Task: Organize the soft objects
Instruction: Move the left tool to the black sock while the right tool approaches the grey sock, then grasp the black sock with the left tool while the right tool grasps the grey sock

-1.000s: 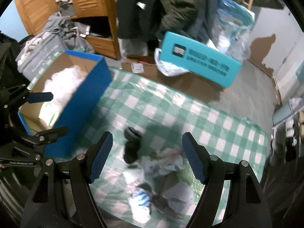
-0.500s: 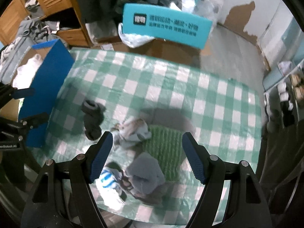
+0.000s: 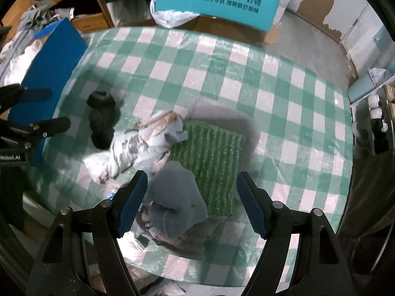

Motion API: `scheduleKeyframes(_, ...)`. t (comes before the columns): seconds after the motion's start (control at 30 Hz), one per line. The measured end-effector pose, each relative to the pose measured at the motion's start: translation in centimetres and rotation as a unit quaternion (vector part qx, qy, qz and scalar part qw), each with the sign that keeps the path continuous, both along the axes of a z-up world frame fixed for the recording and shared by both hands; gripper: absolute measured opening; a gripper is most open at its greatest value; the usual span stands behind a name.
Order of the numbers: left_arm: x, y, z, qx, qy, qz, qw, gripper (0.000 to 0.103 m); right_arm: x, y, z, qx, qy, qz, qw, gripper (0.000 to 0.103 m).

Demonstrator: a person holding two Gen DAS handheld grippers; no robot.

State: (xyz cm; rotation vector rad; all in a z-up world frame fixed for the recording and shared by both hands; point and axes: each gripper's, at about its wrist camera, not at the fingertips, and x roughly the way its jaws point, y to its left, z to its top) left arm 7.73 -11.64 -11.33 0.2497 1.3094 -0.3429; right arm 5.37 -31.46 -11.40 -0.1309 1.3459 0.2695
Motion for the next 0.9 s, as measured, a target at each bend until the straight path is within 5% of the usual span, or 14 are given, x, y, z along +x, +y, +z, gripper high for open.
scheduleKeyframes(0.13,0.3,-0.5,-0.6,0.002,0.007,-0.001,1.0,0.08,-0.4,0.3,-1.0,-0.002,0.007,0.016,1.0,0.073)
scheduleKeyframes(0.3,0.7,-1.0,-1.5,0.003,0.016,0.0,0.9999,0.08,-0.5,0.7,-2.1,0.003,0.018,0.035,0.999,0.026)
scheduleKeyframes(0.9,3.2,-2.6,-5.3,0.009,0.029,0.01,0.9995,0.077,1.4,0.4,-0.7,0.043,-0.022,0.013,0.999,0.019)
